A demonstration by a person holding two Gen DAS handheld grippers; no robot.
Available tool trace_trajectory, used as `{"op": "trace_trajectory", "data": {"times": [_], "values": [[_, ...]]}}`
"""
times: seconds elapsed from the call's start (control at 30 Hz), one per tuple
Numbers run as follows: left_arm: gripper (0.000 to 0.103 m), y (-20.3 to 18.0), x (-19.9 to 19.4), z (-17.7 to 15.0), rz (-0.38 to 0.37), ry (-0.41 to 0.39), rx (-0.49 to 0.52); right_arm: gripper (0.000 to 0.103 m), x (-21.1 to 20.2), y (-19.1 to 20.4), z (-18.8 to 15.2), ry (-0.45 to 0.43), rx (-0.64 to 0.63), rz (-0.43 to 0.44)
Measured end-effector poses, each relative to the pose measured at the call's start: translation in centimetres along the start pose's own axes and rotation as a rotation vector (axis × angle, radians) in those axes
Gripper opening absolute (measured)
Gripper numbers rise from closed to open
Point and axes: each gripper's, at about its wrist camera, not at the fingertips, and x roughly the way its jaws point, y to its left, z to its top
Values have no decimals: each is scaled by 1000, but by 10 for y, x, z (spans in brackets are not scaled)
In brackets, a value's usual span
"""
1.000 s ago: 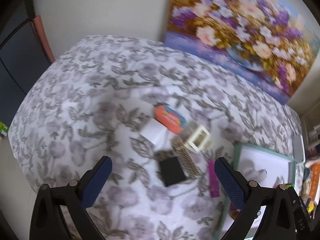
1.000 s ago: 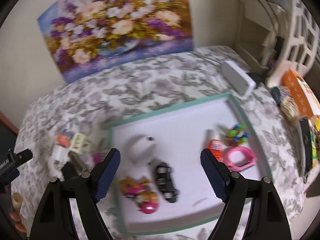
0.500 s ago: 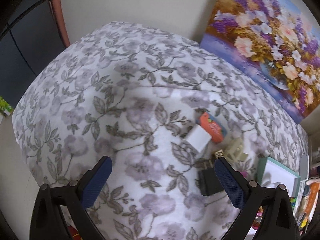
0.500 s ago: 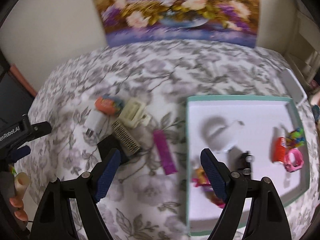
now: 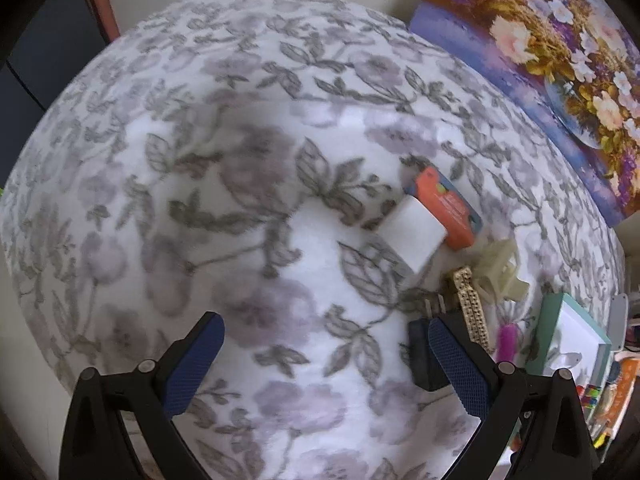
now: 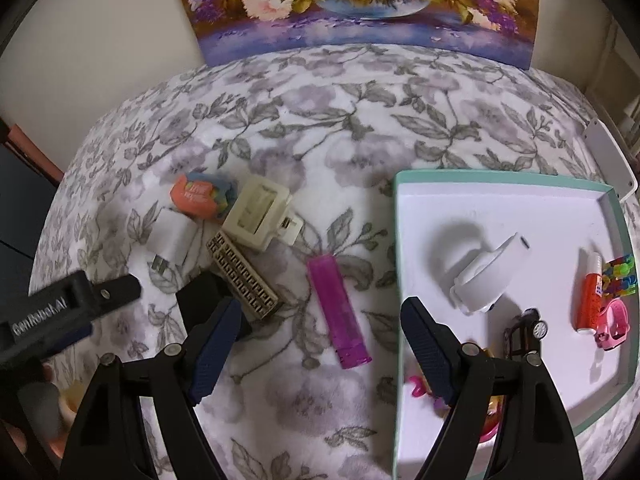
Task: Organize rigid objects
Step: 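Move both tools back to the black charger block and purple lighter, then grasp the black charger block with the left tool while the right tool grasps the purple lighter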
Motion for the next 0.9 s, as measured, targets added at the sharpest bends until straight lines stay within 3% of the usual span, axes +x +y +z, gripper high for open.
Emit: {"op": "trace_trajectory", "data": {"times": [0.2,0.33,0.6,0.9], "values": [[103,-21,11,-5,-60,45,21,73,-4,-16,6,-14,31,3],[103,-33,18,-7,-81,65,40,72,-4,-23,10,-16,48,4],[102,-68,34,-18,-40,80,133,63,-3,-33,11,-10,51,-10],[72,-88,42,-27,-17,88,200,55,-5,-31,9,-18,42,-4]]}}
